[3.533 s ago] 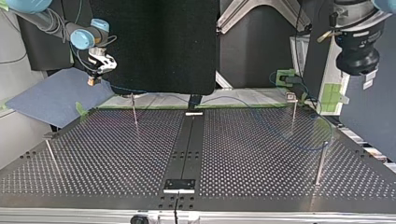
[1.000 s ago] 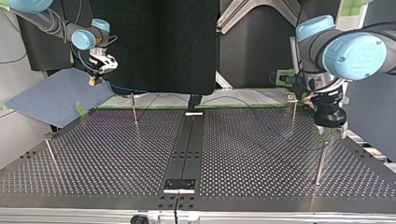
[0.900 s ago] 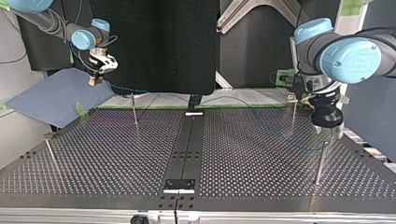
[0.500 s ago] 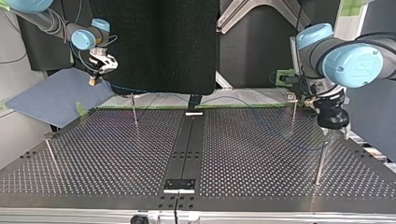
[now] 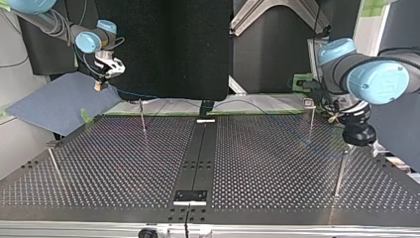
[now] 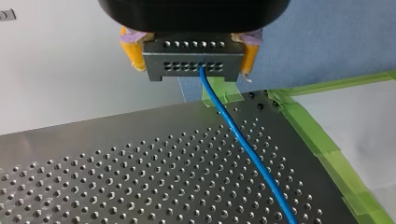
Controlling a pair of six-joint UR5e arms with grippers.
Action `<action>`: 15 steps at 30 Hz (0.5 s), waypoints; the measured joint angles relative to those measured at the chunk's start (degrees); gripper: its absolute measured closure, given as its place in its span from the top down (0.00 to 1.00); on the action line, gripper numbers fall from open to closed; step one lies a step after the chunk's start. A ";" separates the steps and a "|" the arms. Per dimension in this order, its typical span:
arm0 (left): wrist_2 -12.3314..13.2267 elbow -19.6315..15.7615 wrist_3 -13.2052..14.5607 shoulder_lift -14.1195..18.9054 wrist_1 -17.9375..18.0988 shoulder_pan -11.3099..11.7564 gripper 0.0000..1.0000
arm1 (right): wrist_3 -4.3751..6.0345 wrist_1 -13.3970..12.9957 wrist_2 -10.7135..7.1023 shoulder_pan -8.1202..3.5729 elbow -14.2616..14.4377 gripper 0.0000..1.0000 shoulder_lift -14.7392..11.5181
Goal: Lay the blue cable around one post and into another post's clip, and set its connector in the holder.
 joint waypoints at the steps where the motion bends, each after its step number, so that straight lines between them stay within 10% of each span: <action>1: 0.08 0.47 0.14 -0.08 0.55 0.09 1.00 | 0.00 0.00 0.00 0.00 0.00 0.00 -0.01; 15: -0.91 6.39 0.79 -0.17 -2.86 3.65 1.00 | -0.01 -0.05 0.01 0.08 0.00 0.00 -0.05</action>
